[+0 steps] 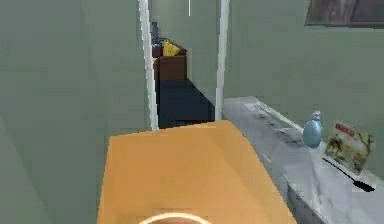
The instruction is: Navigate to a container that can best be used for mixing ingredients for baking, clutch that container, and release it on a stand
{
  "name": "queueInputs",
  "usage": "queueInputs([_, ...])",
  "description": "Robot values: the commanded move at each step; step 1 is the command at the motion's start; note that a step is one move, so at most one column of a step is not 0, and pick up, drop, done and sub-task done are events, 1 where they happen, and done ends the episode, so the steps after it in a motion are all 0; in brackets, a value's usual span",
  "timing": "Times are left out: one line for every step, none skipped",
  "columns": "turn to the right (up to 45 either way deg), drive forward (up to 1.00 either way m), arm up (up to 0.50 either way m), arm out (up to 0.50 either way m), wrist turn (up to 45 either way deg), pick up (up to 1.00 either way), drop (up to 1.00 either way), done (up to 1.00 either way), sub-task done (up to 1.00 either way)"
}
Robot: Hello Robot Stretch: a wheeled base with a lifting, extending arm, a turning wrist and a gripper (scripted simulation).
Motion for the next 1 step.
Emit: queueInputs([0.0,1.0,0.0,0.0,0.0,0.0,0.0,0.0,0.0])
